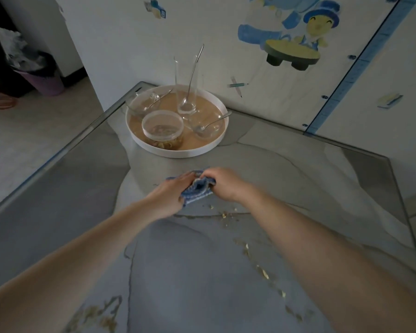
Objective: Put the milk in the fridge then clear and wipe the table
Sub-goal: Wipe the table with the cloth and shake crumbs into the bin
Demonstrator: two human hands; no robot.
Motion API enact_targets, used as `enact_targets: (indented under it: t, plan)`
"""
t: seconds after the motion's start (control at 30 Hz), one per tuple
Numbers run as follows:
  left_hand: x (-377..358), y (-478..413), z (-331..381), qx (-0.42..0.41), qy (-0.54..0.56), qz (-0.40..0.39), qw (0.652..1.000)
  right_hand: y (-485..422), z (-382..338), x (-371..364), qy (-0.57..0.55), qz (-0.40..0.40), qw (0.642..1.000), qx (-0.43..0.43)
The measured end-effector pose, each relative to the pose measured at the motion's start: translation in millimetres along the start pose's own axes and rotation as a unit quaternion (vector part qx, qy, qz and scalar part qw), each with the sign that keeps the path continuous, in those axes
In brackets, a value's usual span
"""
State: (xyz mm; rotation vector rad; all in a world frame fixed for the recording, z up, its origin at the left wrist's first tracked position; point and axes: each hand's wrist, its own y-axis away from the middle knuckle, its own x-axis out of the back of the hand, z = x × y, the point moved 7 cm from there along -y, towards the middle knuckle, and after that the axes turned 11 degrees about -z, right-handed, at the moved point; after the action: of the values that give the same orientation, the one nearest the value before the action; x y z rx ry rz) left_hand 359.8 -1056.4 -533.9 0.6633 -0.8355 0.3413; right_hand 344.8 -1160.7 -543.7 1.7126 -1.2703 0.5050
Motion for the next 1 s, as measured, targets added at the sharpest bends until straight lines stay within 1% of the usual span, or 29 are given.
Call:
enact_targets:
  t: [0.07, 0.23, 0.37, 0.43, 0.57, 0.67, 0.73, 0.87, 0.9, 0.93, 1.0]
  plan:
    - [-15, -11, 4, -0.008, -0.006, -0.024, 1.000, 3, 13, -6, 0.010, -0.028, 1.000, -0.006]
    - [-43, -30, 31, -0.053, 0.004, -0.079, 0.996, 43, 39, -2, 0.007, -0.045, 0.999, -0.028]
    - [-74, -23, 77, -0.101, 0.010, -0.096, 0.990, 101, 60, -7, 0.007, -0.051, 0.998, -0.041]
    - [-90, -16, 95, -0.115, 0.005, -0.105, 0.988, 129, 70, -15, 0.006, -0.035, 0.998, -0.050]
    - [-125, 12, 128, -0.137, 0.017, -0.128, 0.982, 187, 83, -42, -0.019, -0.010, 0.997, -0.071]
    - [-160, 47, 152, -0.140, 0.021, -0.181, 0.973, 231, 83, -69, -0.026, -0.023, 0.996, -0.078]
    - [-180, 65, 165, -0.172, 0.028, -0.196, 0.965, 256, 80, -86, -0.029, -0.031, 0.996, -0.078]
    - [-208, 107, 187, -0.153, 0.022, -0.241, 0.958, 300, 80, -116, -0.041, -0.033, 0.995, -0.086]
    - [-216, 117, 194, -0.163, 0.021, -0.249, 0.955, 310, 81, -124, -0.049, -0.037, 0.994, -0.091]
    - [-223, 125, 196, -0.168, 0.010, -0.251, 0.953, 319, 82, -130, -0.049, -0.040, 0.993, -0.100]
    - [-232, 144, 199, -0.163, -0.057, -0.260, 0.950, 339, 82, -140, -0.051, -0.047, 0.991, -0.113]
